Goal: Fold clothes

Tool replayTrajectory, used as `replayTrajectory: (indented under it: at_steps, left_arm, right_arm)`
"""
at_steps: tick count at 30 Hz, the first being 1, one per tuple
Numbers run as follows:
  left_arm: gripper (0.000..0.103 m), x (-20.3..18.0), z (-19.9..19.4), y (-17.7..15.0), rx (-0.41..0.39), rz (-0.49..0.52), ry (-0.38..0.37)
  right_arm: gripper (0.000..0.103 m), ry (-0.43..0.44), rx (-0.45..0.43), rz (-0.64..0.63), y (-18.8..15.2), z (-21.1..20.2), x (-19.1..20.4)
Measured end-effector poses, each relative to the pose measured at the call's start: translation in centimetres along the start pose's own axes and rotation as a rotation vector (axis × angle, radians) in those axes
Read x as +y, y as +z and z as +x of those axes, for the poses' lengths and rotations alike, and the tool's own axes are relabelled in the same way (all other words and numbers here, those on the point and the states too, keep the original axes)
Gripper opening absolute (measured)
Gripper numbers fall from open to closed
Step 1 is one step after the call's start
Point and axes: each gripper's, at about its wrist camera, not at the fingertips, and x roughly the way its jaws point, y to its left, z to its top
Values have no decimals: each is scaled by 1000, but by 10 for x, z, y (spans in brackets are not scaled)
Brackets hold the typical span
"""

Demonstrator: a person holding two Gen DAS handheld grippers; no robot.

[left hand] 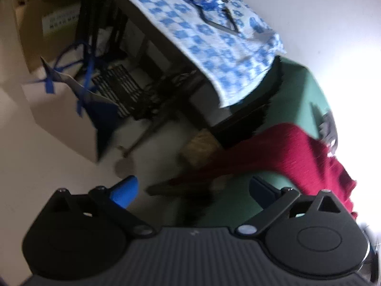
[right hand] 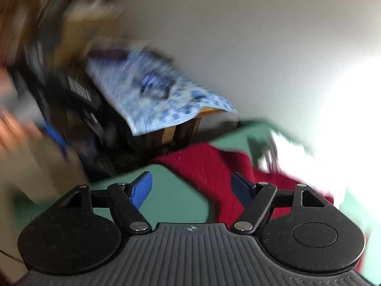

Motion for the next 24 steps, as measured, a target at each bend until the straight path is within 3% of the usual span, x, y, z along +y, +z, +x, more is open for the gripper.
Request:
replayTrajectory:
  at_steps: [2, 4, 9, 10, 11, 12, 14, 16, 20, 22, 23, 24]
  left_arm:
    - [99, 12, -4, 2, 23, 14, 5]
    - [99, 24, -9, 4, 42, 28, 6]
    - [100, 33, -20, 4, 40, 79, -9]
    - [100, 33, -19, 4, 58, 81, -31]
    - [100, 33, -17, 5, 76, 82, -52]
    - [100, 30, -14, 5, 94, 84, -72]
    - [100, 22, -9, 4, 124, 95, -106]
    - [100, 9, -4, 2, 142, 124, -125]
    - [100, -22, 3, -5, 176, 192, -176]
    - [100, -43, 7, -14, 190, 243, -198]
    - [100, -54, 9, -18, 196, 270, -207]
    - [100, -65, 10, -24, 201, 300, -213]
  right_arm:
    - [67, -29, 59, -176, 9, 45, 24]
    - [57, -71, 111, -270, 10, 79, 33]
    - [46, -96, 152, -255, 25, 119, 21]
    - [36, -78, 165, -238, 27, 123, 18]
    - [4, -61, 177, -219, 29, 126, 16]
    - [7, -66, 164, -175, 31, 126, 11]
    - [7, -135, 90, -48, 33, 112, -1]
    - [7, -160, 15, 182, 32, 89, -28]
    - [9, -258, -121, 960, -31, 19, -111]
    - [22, -346, -64, 1281, -81, -5, -135]
    - [32, -344, 2, 1356, -102, -11, -142]
    - [33, -341, 66, 1424, -122, -17, -148]
